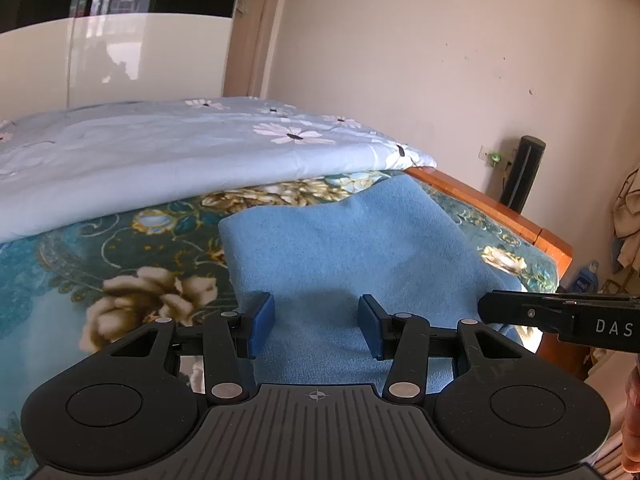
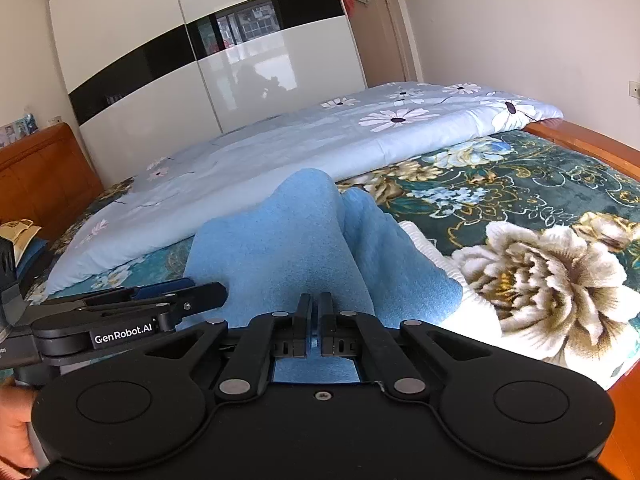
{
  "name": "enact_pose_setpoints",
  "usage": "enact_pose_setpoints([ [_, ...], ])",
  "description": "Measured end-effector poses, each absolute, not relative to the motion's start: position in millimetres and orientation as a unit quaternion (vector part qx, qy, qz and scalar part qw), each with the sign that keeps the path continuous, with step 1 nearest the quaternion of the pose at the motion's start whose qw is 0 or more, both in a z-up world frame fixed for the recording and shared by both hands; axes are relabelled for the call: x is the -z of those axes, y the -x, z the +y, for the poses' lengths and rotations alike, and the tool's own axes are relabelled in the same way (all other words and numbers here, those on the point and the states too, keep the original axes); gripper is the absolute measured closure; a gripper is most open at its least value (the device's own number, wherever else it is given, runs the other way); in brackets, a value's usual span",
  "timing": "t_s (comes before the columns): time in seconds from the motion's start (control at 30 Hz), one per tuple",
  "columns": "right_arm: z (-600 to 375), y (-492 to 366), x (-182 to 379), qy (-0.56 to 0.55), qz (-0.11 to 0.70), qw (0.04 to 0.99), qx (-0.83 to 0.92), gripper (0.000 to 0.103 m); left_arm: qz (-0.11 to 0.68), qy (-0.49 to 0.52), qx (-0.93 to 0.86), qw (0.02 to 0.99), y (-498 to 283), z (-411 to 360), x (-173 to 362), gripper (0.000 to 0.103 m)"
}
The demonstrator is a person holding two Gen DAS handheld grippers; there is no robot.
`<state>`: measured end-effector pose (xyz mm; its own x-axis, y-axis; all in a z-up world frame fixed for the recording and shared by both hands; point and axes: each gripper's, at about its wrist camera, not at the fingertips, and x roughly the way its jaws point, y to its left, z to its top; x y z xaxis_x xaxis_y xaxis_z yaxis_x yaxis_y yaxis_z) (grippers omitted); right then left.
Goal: Fold clothes
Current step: 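Lower the bundle onto the clothes pile and open both grippers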
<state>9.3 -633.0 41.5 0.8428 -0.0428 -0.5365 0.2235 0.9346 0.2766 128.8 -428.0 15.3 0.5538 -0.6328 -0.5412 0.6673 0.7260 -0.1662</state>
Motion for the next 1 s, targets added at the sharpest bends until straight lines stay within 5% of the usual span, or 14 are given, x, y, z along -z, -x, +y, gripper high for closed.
enact_pose_setpoints([
  [0.17, -631.1, -14.2, -44.5, -0.163, 0.278, 0.943, 0.081, 0.103, 0.290, -0.027, 0.373, 0.881, -127.0, -424.8, -18.6, 0.059],
  [0.27, -627.4, -14.3, -49.4, -0.160, 0.274, 0.945, 0.080, 0.097, 0.284, -0.025, 0.368, 0.885, -124.2, -420.0, -23.9, 0.050],
  [0.33, -623.8, -13.5, -52.9, -0.162, 0.268, 0.947, 0.076, 0.083, 0.282, -0.025, 0.362, 0.888, -122.7, -415.9, -27.3, 0.049],
  [0.43, -613.9, -13.2, -57.4, -0.143, 0.265, 0.950, 0.084, 0.076, 0.281, -0.012, 0.362, 0.889, -122.8, -404.8, -32.8, 0.048],
  [0.53, -606.2, -11.6, -61.9, -0.133, 0.260, 0.952, 0.086, 0.059, 0.276, -0.006, 0.354, 0.893, -122.1, -392.2, -38.6, 0.034],
  [0.73, -593.3, -6.4, -71.0, -0.137, 0.243, 0.956, 0.087, 0.032, 0.270, 0.003, 0.339, 0.901, -120.7, -368.7, -48.3, 0.025],
  [0.93, -581.0, -4.8, -77.5, -0.135, 0.235, 0.958, 0.096, 0.014, 0.271, 0.010, 0.333, 0.903, -118.5, -349.8, -52.9, 0.012],
  [1.0, -577.4, -3.5, -79.2, -0.133, 0.230, 0.959, 0.100, 0.006, 0.266, 0.012, 0.332, 0.905, -116.2, -343.7, -54.3, 0.000],
])
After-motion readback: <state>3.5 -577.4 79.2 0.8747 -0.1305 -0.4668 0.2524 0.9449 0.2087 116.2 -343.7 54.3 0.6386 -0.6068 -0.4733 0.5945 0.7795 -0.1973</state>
